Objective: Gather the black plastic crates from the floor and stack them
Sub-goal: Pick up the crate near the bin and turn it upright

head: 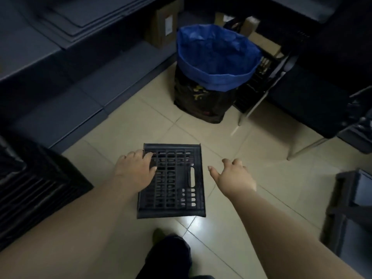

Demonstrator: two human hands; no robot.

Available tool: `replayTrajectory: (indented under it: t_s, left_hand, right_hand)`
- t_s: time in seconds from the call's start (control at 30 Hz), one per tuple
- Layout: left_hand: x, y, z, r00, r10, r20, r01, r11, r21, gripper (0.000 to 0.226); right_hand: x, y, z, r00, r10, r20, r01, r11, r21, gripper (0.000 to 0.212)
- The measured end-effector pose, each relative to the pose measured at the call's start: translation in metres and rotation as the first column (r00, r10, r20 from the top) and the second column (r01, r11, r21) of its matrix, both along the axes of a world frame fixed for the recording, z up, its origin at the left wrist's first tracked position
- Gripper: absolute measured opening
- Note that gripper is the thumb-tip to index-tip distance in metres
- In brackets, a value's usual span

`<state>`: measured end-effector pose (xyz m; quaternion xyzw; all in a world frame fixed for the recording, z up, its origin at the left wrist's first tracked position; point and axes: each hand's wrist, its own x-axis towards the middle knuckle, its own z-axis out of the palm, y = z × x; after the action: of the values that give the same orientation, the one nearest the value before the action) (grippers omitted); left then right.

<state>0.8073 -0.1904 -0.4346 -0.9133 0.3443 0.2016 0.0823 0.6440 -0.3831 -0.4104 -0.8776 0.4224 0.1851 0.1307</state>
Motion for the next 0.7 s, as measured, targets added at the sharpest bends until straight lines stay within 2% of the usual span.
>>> replayTrajectory:
  t_s: [0.17,0.3,0.4,0.53,0.7]
  left_hand:
    - [0.027,-0.015,-0.04,0.987,0.134,-0.086,-0.137,0.99,-0.029,0.062]
    - [0.028,-0.022,-0.08,0.962,0.21,-0.176,-0.211,0.977,0.011,0.073]
    - [0.022,-0.027,-0.12,0.951,0.251,-0.181,-0.246,0.968,0.054,0.073]
    - [0.007,-0.041,-0.174,0.915,0.373,-0.154,-0.366,0.928,0.073,0.073]
    - [-0.016,-0.068,-0.228,0.865,0.472,-0.168,-0.46,0.881,0.107,0.073]
  right_hand:
    - [0.053,-0.013,-0.049,0.997,0.069,0.031,-0.071,0.996,0.06,0.067]
    - [0.081,-0.025,-0.1,0.98,0.197,-0.027,-0.195,0.978,0.068,0.07]
    - [0.095,-0.035,-0.146,0.946,0.316,-0.068,-0.312,0.948,0.057,0.079]
    - [0.099,-0.052,-0.205,0.938,0.332,-0.094,-0.326,0.942,0.08,0.091]
    - [0.088,-0.07,-0.265,0.897,0.434,-0.086,-0.416,0.893,0.173,0.094]
